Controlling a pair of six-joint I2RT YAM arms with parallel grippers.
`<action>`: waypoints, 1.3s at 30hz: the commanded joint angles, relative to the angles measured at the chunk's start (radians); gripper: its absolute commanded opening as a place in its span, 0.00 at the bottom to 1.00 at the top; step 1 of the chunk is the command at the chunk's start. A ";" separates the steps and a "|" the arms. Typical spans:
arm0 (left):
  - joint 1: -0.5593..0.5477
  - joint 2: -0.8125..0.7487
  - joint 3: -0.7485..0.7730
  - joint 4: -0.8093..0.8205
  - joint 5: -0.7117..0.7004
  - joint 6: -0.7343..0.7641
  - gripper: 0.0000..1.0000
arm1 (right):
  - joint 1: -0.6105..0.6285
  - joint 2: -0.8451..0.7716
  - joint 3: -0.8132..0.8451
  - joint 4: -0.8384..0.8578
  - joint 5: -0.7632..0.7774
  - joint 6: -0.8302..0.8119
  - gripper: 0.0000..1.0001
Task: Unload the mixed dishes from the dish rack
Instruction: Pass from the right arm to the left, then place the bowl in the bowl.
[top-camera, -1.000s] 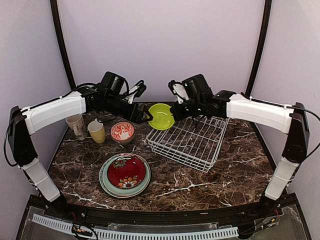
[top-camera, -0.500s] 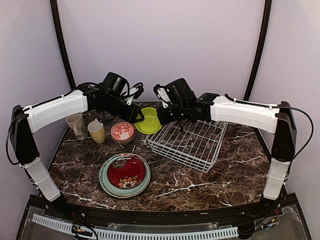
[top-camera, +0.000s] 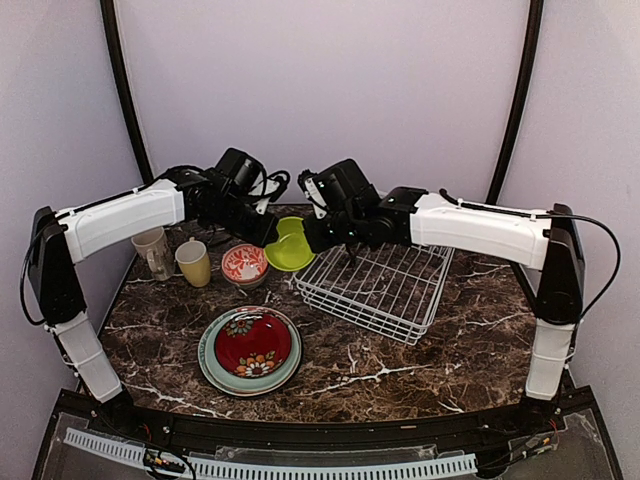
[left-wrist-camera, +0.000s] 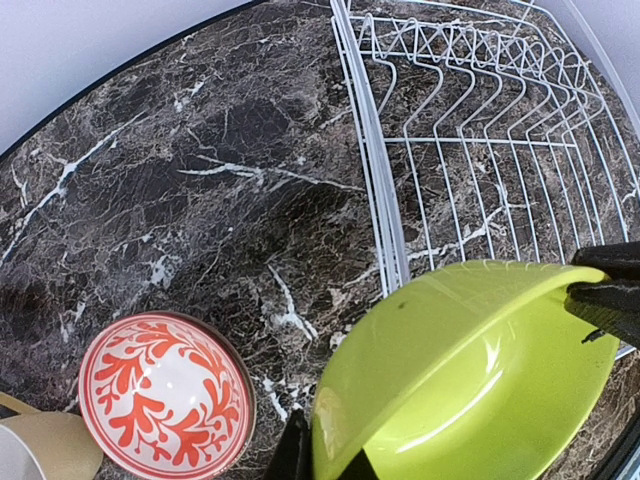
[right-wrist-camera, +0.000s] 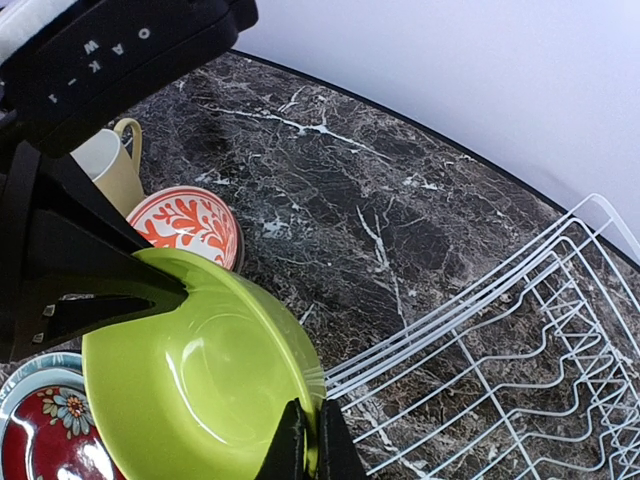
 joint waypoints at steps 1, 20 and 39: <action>-0.015 -0.012 0.025 -0.050 0.012 0.031 0.01 | 0.005 0.012 0.032 0.038 0.008 -0.004 0.00; 0.032 0.009 0.053 -0.116 -0.230 0.025 0.01 | -0.020 -0.133 -0.099 0.081 0.064 -0.034 0.71; 0.210 0.144 0.102 -0.182 -0.232 0.017 0.01 | -0.034 -0.194 -0.194 0.112 0.077 -0.039 0.74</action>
